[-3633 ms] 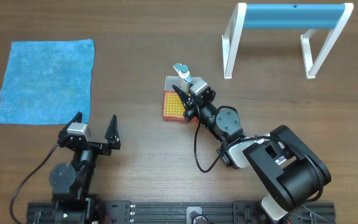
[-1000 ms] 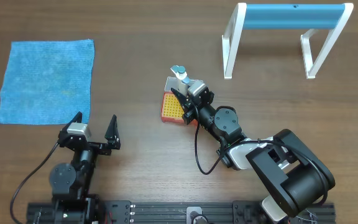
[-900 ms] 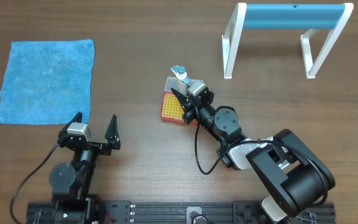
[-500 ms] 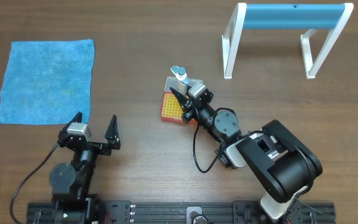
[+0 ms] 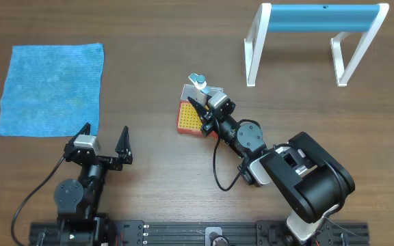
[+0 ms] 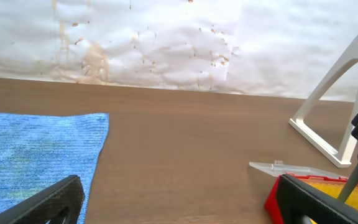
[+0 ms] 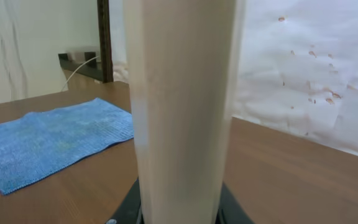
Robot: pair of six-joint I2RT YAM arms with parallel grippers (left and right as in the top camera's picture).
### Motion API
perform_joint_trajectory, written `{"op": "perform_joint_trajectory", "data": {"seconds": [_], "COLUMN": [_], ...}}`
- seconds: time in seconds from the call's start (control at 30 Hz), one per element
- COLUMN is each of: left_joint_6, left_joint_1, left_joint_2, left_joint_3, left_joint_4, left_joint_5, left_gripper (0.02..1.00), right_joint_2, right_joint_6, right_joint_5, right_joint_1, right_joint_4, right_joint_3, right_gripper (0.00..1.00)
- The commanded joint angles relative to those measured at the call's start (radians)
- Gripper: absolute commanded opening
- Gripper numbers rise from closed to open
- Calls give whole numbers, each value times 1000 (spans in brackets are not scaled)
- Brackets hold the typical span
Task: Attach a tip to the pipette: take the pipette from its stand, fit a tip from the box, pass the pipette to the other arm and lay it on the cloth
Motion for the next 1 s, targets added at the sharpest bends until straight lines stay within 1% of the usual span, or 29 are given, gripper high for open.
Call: {"op": "perform_joint_trajectory", "data": {"seconds": [0.03,0.23,0.57,0.87,1.0], "left_joint_6": [-10,-9,-10,-9,-9], "left_joint_1": [1,1,1,1,1], "left_joint_2": [-6,-6,-6,-6,-6], "left_joint_3": [-4,-4,-4,-4,-4], "left_joint_4": [-2,-2,-2,-2,-2], "left_joint_5": [11,11,11,11,11], "left_gripper": [996,996,996,996,996], "right_joint_2": [92,56,-93,-282,-373], "right_joint_6": [19,19,14,13,-29], "right_joint_5": [-13,-13,-12,-13,-13], "right_joint_1": [-3,-3,-4,-25,-33], "right_joint_4": [-63,-55,-79,-225,-315], "right_joint_3": [-75,-73,-64,-43,-24], "right_gripper": [73,73,71,71,73]}}
